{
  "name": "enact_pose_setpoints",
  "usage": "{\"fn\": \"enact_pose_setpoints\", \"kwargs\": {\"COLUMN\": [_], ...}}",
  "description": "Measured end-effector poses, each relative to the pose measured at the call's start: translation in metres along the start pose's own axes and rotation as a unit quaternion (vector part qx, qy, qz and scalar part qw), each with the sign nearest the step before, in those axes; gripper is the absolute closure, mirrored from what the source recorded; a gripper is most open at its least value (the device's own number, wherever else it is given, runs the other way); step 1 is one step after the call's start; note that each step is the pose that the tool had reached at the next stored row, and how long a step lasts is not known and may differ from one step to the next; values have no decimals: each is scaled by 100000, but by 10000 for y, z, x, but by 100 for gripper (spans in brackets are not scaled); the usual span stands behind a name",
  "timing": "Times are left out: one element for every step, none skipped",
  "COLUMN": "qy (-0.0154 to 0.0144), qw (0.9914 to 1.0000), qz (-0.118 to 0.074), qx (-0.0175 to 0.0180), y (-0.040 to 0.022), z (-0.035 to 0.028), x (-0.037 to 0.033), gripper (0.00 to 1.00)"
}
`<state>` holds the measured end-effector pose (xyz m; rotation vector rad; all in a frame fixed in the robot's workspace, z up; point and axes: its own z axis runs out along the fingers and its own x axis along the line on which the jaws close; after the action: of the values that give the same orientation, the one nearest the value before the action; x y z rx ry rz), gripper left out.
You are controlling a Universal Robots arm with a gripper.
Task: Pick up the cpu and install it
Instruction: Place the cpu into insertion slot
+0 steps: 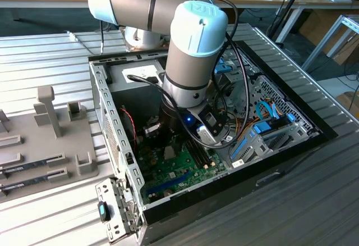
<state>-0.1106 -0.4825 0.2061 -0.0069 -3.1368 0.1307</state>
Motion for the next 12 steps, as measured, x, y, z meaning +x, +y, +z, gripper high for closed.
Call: {"fn": "enact_pose_setpoints", "kwargs": {"qy": [0,10,24,27,30,32,30,35,35,35,35,45], "qw": [100000,100000,99999,99991,99974,99967,99966,99966,99966,99967,99967,99968], "qz": [1,-11,-6,3,5,0,7,1,-1,-2,3,-1], "qx": [-4,-84,-519,-1333,-2265,-2578,-2593,-2596,-2595,-2586,-2568,-2528], "y": [0,-4,-9,-12,-18,-22,-25,-32,-38,-43,-50,-56], "z": [0,1,3,3,4,4,4,5,5,6,6,7], "x": [-1,-4,-6,-6,-6,-6,-6,-7,-7,-7,-6,-11], "gripper": [47,47,47,47,47,47,47,47,47,47,47,47]}}
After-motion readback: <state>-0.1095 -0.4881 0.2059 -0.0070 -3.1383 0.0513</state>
